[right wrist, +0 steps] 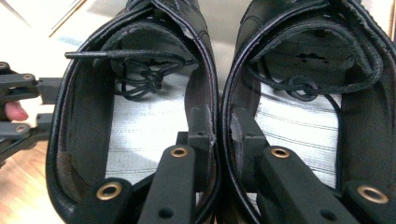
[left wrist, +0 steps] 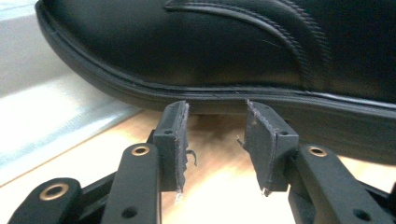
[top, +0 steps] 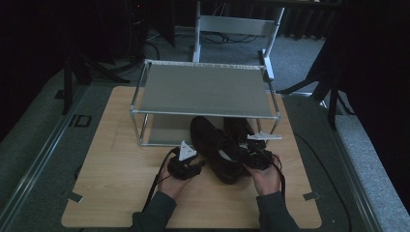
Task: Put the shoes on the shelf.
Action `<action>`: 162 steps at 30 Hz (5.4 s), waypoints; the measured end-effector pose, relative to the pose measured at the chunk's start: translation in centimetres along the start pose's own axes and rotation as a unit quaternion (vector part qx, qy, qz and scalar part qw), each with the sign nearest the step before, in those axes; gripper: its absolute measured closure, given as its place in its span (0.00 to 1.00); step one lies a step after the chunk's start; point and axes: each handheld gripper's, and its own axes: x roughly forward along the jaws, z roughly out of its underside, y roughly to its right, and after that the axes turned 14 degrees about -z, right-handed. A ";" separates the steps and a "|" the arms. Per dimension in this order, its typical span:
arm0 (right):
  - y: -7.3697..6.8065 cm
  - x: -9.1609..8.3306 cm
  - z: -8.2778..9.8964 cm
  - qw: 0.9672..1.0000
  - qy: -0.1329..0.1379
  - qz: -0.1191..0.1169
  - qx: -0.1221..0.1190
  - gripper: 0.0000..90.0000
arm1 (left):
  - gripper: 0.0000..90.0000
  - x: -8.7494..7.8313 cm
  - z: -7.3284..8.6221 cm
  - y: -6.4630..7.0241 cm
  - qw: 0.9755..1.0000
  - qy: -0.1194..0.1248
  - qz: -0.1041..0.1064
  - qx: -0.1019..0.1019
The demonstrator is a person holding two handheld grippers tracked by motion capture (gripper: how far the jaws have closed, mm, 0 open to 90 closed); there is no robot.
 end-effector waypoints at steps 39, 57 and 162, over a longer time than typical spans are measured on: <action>1.4 4.5 -2.2 0.998 0.049 0.016 0.027 0.90 | 0.84 5.8 -2.6 -3.1 0.997 -0.041 -0.032 -0.064; 1.5 5.6 -3.0 0.996 0.068 0.041 0.037 0.90 | 0.60 1.8 -1.8 -1.3 0.999 -0.026 0.016 -0.037; 0.4 5.9 -0.9 0.970 0.206 0.101 -0.081 0.51 | 0.52 9.0 -2.5 -1.2 0.996 -0.069 0.002 0.052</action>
